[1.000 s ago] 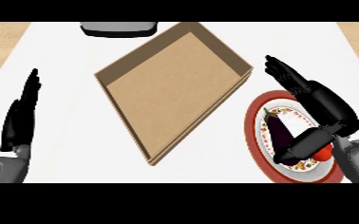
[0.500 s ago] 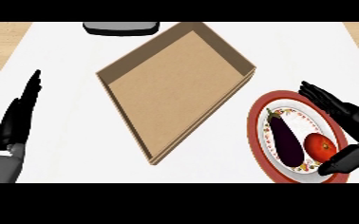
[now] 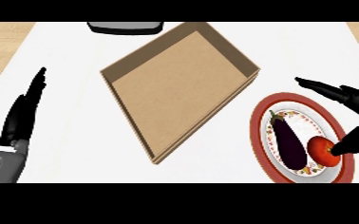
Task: Pick the eggplant from the plate and place it in the cardboard box
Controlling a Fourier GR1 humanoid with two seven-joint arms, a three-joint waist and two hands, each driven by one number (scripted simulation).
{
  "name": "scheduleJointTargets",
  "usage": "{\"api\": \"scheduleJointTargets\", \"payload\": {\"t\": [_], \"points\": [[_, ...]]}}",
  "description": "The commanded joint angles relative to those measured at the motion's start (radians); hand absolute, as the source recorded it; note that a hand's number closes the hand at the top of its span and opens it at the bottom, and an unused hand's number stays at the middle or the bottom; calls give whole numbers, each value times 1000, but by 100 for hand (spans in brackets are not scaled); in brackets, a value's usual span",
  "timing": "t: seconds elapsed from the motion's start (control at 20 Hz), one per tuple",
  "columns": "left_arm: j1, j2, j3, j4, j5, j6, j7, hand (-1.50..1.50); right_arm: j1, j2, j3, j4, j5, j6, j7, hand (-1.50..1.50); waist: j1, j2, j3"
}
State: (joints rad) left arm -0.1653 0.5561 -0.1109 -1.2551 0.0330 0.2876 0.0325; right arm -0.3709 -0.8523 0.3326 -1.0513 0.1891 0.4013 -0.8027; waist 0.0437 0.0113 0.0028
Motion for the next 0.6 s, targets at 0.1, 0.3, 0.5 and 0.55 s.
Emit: {"api": "scheduleJointTargets", "payload": {"t": [0.1, 0.3, 0.5, 0.55], "points": [[37, -7, 17, 4, -5, -2, -17, 0, -118, -32, 144, 29, 197, 72, -52, -150, -9, -6, -2], [-7, 11, 38, 18, -3, -35, 17, 0, -211, 31, 204, 98, 263, 118, -27, -150, -19, -6, -2], [36, -32, 30, -13, -31, 0, 8, 0, -212, 74, 248, 113, 317, 114, -4, -150, -26, -9, -2], [-2, -71, 25, 87, -67, 21, -52, 0, -248, 102, 240, 118, 351, 86, 26, -150, -34, -7, -3]]}}
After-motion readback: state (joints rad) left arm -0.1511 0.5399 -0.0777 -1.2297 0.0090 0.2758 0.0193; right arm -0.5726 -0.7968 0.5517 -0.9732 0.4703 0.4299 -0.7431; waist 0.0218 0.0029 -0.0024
